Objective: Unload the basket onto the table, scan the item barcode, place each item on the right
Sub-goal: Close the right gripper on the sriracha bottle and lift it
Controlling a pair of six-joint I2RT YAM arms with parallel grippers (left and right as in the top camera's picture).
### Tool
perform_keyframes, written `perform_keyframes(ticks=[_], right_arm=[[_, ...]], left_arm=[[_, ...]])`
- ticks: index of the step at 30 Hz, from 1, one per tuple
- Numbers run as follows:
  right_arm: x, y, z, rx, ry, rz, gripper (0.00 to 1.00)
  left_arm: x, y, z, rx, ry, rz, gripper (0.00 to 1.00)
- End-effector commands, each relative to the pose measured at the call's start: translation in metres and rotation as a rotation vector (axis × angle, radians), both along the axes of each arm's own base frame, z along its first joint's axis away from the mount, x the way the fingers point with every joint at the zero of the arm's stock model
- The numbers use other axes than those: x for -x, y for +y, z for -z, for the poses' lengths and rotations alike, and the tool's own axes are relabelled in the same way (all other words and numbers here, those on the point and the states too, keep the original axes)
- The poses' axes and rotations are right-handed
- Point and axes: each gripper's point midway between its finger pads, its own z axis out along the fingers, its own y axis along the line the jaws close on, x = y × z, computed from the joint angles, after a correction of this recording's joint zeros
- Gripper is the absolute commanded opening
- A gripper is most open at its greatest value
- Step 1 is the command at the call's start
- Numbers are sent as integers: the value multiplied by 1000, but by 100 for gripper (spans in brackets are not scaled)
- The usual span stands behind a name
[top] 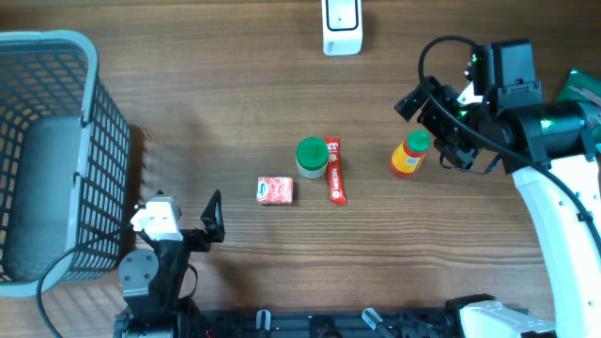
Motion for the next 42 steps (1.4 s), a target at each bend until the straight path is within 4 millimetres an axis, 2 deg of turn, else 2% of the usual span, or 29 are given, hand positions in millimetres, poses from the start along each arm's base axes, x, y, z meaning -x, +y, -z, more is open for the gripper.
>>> perform_keyframes(ticks=[1, 9, 14, 17, 19, 20, 23, 25, 29, 33, 38, 42], right_arm=[[3, 0, 3, 7, 1, -23, 100], [6, -1, 4, 34, -4, -72, 100], [4, -1, 4, 82, -41, -162, 100], [-1, -4, 2, 141, -95, -241, 100], [-7, -3, -1, 207, -167, -360, 100], [-11, -6, -2, 254, -194, -398, 100], [-20, -29, 1, 385, -191, -344, 100], [-25, -32, 4, 405, -185, -336, 100], [-40, -29, 27, 402, -136, -351, 100], [-51, -27, 64, 399, -31, -368, 100], [-43, -28, 96, 391, 107, -378, 99], [-33, -30, 113, 390, 196, -395, 99]], left_arm=[[0, 0, 3, -20, 2, 3, 100], [0, 0, 3, -20, 2, 3, 100], [0, 0, 3, -20, 2, 3, 100], [0, 0, 3, -20, 2, 3, 100], [0, 0, 3, -20, 2, 3, 100], [0, 0, 3, -20, 2, 3, 100], [0, 0, 3, -20, 2, 3, 100], [0, 0, 3, -20, 2, 3, 100], [0, 0, 3, -20, 2, 3, 100], [0, 0, 3, -20, 2, 3, 100], [0, 0, 3, -21, 2, 3, 100], [0, 0, 3, -20, 2, 3, 100]])
